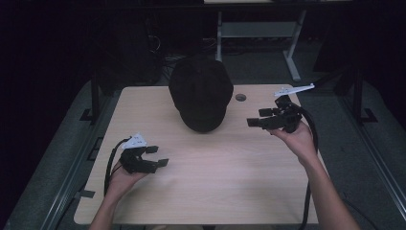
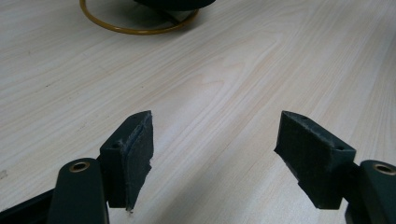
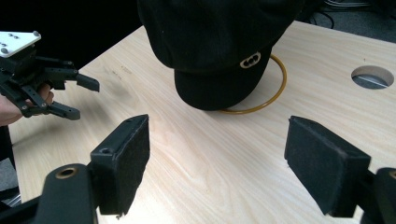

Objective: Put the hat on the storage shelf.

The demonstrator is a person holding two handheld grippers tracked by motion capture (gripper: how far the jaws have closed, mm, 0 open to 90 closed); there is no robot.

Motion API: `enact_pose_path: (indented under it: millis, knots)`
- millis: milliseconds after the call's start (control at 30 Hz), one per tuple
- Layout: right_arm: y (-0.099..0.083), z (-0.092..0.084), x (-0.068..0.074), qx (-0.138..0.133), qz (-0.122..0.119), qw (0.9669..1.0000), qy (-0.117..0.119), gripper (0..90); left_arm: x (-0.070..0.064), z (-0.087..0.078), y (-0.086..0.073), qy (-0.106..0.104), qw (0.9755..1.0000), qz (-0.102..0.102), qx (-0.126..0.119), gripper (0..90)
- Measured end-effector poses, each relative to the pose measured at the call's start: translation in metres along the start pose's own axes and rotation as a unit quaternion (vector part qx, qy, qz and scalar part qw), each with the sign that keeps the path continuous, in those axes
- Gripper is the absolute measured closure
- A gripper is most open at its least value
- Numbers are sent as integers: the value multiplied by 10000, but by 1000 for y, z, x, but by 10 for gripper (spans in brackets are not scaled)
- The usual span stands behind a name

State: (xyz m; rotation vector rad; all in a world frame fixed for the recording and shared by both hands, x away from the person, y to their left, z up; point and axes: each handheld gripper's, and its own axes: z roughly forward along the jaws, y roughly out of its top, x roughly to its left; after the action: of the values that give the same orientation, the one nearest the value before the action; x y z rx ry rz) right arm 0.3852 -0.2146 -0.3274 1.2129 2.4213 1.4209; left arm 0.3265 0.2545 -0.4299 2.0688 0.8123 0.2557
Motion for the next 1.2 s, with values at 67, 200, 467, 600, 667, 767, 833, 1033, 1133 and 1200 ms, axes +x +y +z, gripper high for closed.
enact_pose_path:
  millis: [67,200,467,600,667,767,833,1033,1133,1200]
  knots:
    - [-4,-1,-1,6,6,10000,0,218,0,0,0,-10,10000,-3,-3,270]
    - [-11,-2,-2,37,45,10000,-17,218,0,0,0,-13,10000,-32,-3,267]
    - [-27,-4,-6,72,143,9999,-30,218,0,1,0,-5,10000,24,63,267]
    - [-34,-6,-8,59,179,9998,-43,218,-1,2,0,2,10000,23,96,267]
    - [-37,-7,-9,44,212,9998,-42,218,-2,2,-1,-5,9999,4,106,267]
    - [-39,-8,-10,31,228,9997,-54,218,-1,3,-1,-4,9999,28,114,266]
    - [-44,-10,-11,17,265,9996,-53,219,-2,3,-1,-13,9999,25,142,265]
    - [-55,-12,-15,2,369,9993,-61,219,-2,3,-1,-10,9999,41,160,264]
    - [-59,-13,-16,2,386,9992,-70,219,-2,4,-1,-7,9999,31,150,264]
    - [-64,-14,-16,14,408,9991,-80,219,-2,5,-1,-7,9999,63,161,264]
